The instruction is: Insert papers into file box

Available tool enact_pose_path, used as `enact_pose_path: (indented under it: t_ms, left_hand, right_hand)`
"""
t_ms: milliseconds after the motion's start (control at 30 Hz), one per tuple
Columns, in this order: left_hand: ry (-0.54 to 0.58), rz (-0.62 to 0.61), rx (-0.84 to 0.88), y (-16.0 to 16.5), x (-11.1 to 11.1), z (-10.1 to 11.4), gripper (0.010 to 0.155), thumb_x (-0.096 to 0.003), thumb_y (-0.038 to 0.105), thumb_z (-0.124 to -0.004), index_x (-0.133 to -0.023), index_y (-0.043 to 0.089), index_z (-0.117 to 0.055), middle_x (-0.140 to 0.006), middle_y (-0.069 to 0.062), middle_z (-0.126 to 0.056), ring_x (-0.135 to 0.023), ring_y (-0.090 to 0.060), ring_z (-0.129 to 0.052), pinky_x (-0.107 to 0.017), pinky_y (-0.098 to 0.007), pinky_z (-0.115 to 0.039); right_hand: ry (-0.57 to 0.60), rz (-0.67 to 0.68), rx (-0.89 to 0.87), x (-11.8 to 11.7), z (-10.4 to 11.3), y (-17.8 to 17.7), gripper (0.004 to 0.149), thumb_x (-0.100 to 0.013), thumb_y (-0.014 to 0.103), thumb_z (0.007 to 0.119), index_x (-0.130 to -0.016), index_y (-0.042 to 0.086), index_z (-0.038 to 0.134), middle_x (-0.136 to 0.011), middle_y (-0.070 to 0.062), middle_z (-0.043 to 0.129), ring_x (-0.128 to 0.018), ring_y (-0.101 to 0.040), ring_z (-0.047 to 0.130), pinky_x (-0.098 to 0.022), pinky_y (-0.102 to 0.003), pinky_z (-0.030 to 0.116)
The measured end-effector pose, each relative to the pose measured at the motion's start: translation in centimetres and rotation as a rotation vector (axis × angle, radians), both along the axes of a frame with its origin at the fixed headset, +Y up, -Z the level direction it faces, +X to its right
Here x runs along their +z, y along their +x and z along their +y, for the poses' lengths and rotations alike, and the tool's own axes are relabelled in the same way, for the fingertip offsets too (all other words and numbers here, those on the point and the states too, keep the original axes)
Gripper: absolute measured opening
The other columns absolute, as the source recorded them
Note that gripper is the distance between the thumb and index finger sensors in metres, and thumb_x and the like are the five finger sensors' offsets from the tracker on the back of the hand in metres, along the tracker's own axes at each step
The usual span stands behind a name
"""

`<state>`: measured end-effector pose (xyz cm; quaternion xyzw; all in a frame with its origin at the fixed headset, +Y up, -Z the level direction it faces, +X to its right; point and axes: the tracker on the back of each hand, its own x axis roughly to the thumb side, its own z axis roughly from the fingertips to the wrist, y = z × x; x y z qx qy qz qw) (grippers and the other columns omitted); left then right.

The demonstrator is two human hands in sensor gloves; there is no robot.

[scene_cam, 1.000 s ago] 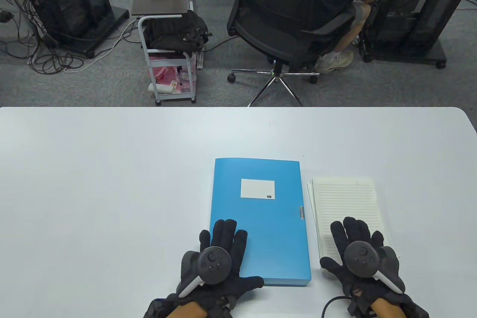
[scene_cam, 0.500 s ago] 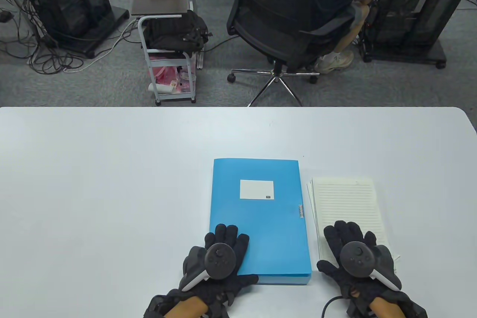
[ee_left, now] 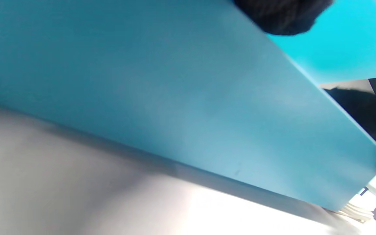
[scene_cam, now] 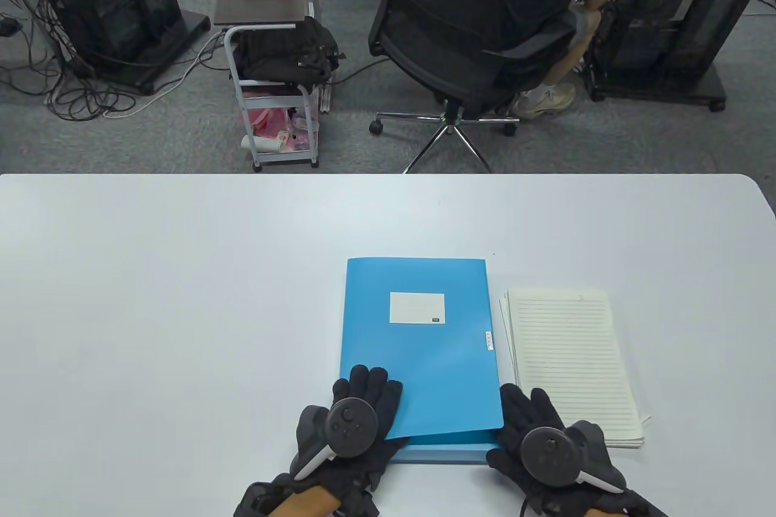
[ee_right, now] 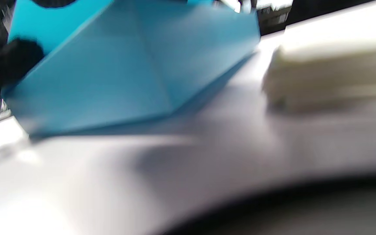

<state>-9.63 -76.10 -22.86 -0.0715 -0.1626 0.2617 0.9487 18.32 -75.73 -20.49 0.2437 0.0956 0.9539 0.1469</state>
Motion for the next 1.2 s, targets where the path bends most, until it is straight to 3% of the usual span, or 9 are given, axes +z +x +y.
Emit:
enact_pose_path:
  t_ms: [467,533,567,633,767,833,1000,1067,1200]
  left_hand:
    - [0.045,0.041,0.160,-0.6,0.0,0.5,0.067,-0.0355,0.049,-0.066,-0.096,0.021,-0.071,-0.105,-0.004,-0.066,-0.103,-0.030,-0.054,-0.075,-0.050,-0.034]
    - [0.113,0.117,0.275,-2.1,0.2,1.4,0.064,-0.0377,0.052,-0.059,-0.096,0.025,-0.067,-0.104,0.000,-0.069,-0.102,-0.026,-0.065,-0.076,-0.047,-0.047]
    - [0.078,0.101,0.346,-2.6,0.0,1.5,0.064,-0.0381,0.052,-0.058,-0.096,0.026,-0.065,-0.104,0.000,-0.068,-0.101,-0.026,-0.066,-0.074,-0.047,-0.050]
    - [-0.069,0.061,0.479,-2.8,0.4,0.9,0.064,-0.0397,0.045,-0.067,-0.099,0.021,-0.061,-0.108,-0.006,-0.056,-0.104,-0.032,-0.050,-0.076,-0.051,-0.036]
    - [0.059,0.020,0.263,-1.4,0.9,2.2,0.070,-0.0401,0.045,-0.078,-0.103,0.023,-0.056,-0.111,-0.011,-0.052,-0.105,-0.040,-0.048,-0.076,-0.059,-0.038]
    - [0.206,0.007,0.152,-0.9,1.4,3.0,0.072,-0.0411,0.047,-0.079,-0.105,0.030,-0.050,-0.112,-0.006,-0.054,-0.105,-0.039,-0.057,-0.076,-0.061,-0.040]
    - [0.497,-0.091,-0.040,2.0,3.6,6.1,0.086,-0.0414,0.042,-0.087,-0.107,0.035,-0.033,-0.117,-0.001,-0.017,-0.112,-0.035,-0.028,-0.076,-0.064,-0.015]
    - [0.742,-0.107,-0.218,3.6,5.5,7.8,0.094,-0.0378,0.042,-0.093,-0.107,0.040,-0.029,-0.117,0.004,-0.012,-0.115,-0.033,-0.024,-0.076,-0.067,-0.012]
    - [1.068,-0.139,-0.462,6.2,8.2,9.5,0.107,-0.0338,0.043,-0.096,-0.104,0.048,-0.016,-0.115,0.009,-0.001,-0.116,-0.027,-0.014,-0.076,-0.066,-0.005]
  right_hand:
    - [0.058,0.034,0.092,-0.4,0.4,-0.5,0.056,-0.041,0.046,0.057,-0.094,0.027,0.049,-0.105,0.002,0.040,-0.099,-0.029,0.039,-0.073,-0.051,0.042]
    - [0.054,0.036,0.105,-0.5,0.5,-0.3,0.056,-0.041,0.046,0.056,-0.093,0.028,0.049,-0.105,0.002,0.039,-0.098,-0.028,0.038,-0.072,-0.050,0.042]
    - [0.051,0.040,0.098,-0.5,0.5,-0.2,0.056,-0.042,0.046,0.057,-0.094,0.027,0.049,-0.105,0.002,0.040,-0.099,-0.028,0.038,-0.073,-0.050,0.042]
    - [0.043,0.040,0.080,-0.5,0.4,-0.3,0.056,-0.042,0.046,0.057,-0.094,0.028,0.048,-0.105,0.003,0.039,-0.099,-0.028,0.037,-0.073,-0.050,0.041]
    - [0.068,0.034,0.082,-0.4,0.5,-0.1,0.056,-0.041,0.046,0.057,-0.094,0.028,0.049,-0.105,0.002,0.040,-0.099,-0.028,0.039,-0.073,-0.050,0.042]
    - [0.045,0.023,0.041,-0.4,0.4,0.2,0.055,-0.042,0.046,0.057,-0.093,0.028,0.049,-0.105,0.002,0.040,-0.099,-0.028,0.038,-0.072,-0.051,0.041]
    - [0.063,0.031,0.053,-0.4,0.4,-0.1,0.056,-0.042,0.046,0.057,-0.094,0.027,0.049,-0.106,0.002,0.040,-0.099,-0.029,0.038,-0.072,-0.052,0.040]
    - [0.061,0.022,0.015,-0.4,0.4,0.1,0.056,-0.042,0.046,0.057,-0.094,0.027,0.050,-0.106,0.002,0.041,-0.100,-0.028,0.039,-0.072,-0.052,0.040]
    - [0.103,0.009,-0.036,-0.4,0.4,0.3,0.054,-0.041,0.048,0.059,-0.091,0.027,0.056,-0.105,0.002,0.048,-0.099,-0.028,0.046,-0.072,-0.052,0.043]
